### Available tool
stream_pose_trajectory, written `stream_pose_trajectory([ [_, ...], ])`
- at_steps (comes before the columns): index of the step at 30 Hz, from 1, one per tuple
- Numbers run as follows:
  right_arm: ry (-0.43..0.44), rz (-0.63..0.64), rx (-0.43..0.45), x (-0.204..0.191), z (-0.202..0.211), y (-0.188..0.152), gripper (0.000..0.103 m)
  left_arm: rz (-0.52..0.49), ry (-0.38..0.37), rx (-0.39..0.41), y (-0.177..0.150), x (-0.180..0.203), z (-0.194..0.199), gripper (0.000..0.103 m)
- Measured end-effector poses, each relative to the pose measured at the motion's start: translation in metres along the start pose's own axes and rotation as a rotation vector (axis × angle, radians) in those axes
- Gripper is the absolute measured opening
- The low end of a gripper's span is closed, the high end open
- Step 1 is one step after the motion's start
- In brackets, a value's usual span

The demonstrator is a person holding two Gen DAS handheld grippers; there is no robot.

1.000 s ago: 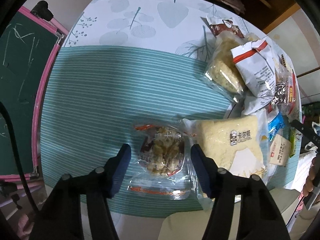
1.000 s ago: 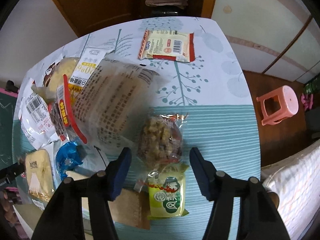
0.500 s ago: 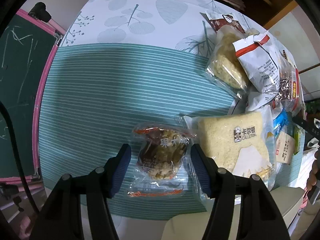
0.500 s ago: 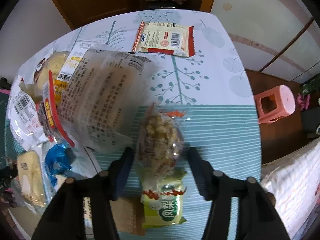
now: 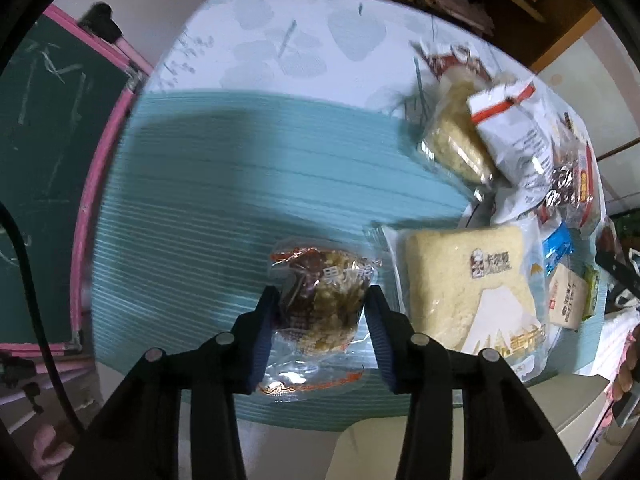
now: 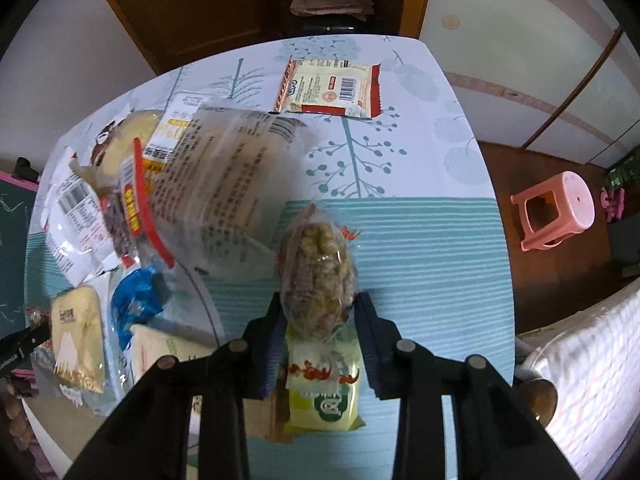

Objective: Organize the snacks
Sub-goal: 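Carry both nut packets onto the white tray and open both grippers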

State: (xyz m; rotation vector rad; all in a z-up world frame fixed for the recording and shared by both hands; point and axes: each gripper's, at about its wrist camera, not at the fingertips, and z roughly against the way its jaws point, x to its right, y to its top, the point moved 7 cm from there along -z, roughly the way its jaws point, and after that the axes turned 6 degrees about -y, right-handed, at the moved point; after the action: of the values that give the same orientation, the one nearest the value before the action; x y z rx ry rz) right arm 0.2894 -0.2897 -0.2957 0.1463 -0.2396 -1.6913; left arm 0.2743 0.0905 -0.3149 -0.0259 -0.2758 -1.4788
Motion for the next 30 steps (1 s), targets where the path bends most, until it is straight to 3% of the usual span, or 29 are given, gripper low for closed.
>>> stream_pose_trajectory([
  [8,0.103,-0.031,0.086,0.005,0.052,-0.003,0.034,-0.110,0.032,0.188,-0.002,0.024,0.085,0.042],
  [13,0.187,-0.022,0.174,-0.002,0.115,-0.019,0.034,-0.228,-0.030,0.298,-0.028,0.064,0.152,0.042],
  [18,0.253,0.039,0.281,-0.024,0.182,-0.056,0.034,-0.337,-0.078,0.402,-0.069,0.104,0.206,0.042],
  [23,0.301,0.111,0.370,-0.051,0.239,-0.116,0.034,-0.367,-0.171,0.442,-0.111,0.128,0.240,0.042],
  [27,0.313,0.148,0.436,-0.067,0.266,-0.163,0.034,-0.362,-0.211,0.460,-0.140,0.133,0.248,0.043],
  [30,0.276,0.136,0.474,-0.073,0.269,-0.192,0.034,-0.350,-0.191,0.445,-0.157,0.129,0.230,0.043],
])
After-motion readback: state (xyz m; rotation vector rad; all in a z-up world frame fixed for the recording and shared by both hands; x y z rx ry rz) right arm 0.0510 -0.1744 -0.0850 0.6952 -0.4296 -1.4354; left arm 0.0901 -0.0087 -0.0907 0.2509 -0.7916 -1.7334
